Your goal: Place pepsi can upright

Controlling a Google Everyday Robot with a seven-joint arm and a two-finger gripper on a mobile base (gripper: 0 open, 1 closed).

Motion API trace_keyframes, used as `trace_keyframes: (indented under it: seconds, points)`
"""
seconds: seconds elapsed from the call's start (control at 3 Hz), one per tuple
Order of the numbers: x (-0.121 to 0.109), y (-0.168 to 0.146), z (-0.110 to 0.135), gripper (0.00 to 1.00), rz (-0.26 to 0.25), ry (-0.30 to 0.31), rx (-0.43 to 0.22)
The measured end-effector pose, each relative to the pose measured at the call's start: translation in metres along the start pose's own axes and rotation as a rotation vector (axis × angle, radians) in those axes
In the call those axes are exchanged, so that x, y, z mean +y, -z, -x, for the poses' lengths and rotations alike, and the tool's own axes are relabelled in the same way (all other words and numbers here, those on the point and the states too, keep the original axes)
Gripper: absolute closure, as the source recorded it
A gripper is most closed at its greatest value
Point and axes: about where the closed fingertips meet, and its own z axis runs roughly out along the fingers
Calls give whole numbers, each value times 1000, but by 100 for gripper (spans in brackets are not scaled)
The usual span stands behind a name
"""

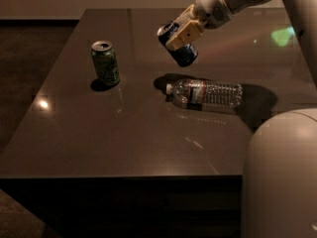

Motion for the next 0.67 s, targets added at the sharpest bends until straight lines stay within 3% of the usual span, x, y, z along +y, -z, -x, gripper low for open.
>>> trace_keyframes:
  seconds: [0.33,0.67]
  points:
    - [0,-3,0,100,3,5,7]
    - [-8,-5,0,100,-39,-23,17]
